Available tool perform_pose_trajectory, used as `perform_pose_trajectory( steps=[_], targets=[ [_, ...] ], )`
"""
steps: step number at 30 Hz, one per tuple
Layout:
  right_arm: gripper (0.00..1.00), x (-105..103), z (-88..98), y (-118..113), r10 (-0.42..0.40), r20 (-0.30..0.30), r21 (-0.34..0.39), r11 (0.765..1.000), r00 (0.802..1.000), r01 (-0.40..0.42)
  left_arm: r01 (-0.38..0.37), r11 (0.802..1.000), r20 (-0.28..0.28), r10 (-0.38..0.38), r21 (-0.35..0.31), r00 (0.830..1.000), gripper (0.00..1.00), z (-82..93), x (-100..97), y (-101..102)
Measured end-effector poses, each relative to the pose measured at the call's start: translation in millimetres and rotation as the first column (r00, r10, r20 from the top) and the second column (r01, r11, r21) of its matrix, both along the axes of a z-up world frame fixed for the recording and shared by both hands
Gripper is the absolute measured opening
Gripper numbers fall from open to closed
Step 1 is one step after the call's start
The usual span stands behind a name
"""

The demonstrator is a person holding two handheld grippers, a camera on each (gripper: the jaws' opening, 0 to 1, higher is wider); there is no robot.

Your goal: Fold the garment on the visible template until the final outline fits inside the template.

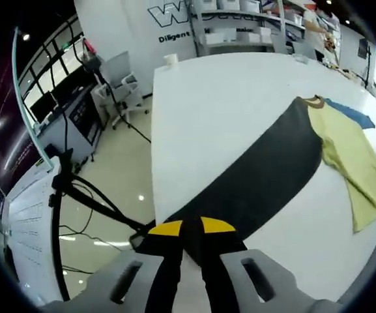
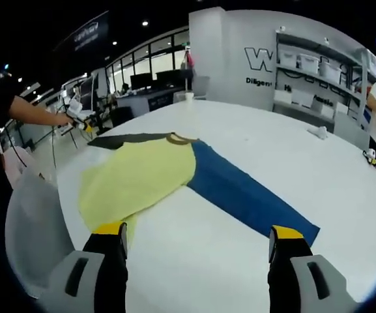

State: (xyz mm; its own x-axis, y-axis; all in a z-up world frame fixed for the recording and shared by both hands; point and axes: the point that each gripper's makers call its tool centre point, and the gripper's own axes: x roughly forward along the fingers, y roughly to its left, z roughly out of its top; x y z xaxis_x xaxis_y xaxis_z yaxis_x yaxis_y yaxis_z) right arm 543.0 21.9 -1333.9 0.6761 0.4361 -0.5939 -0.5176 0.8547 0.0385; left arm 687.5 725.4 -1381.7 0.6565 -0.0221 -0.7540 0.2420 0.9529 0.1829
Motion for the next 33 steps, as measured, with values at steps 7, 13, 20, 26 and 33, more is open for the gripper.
perform_pose_trajectory(
  steps=[7, 13, 20, 26, 33],
  targets=[
    [0.87, -4, 0.4, 4, 0.023, 0.005, -0.005, 1.000, 1.000, -0.023, 0.071, 0.997, 0.024, -0.071, -0.005, 0.997, 0.17, 15.4, -18.3, -33],
    [0.85, -7, 0.4, 7, 0.035, 0.010, 0.004, 0.999, 0.999, -0.035, 0.137, 0.990, 0.033, -0.136, -0.018, 0.990, 0.17, 25.9, -37.3, -63],
    [0.85, -9, -2.0, 16, 0.054, 0.011, 0.012, 0.998, 0.998, -0.054, 0.234, 0.972, 0.046, -0.233, -0.005, 0.971, 0.24, 25.1, -45.0, -86],
    [0.85, -10, -3.4, 23, 0.068, 0.008, 0.021, 0.997, 0.998, -0.068, 0.299, 0.952, 0.039, -0.297, -0.062, 0.954, 0.39, 21.1, -51.3, -102],
    [0.84, -8, -0.6, 36, 0.101, 0.016, 0.025, 0.995, 0.995, -0.102, 0.361, 0.930, 0.059, -0.357, -0.070, 0.932, 0.69, 18.0, -54.9, -114]
  ],
)
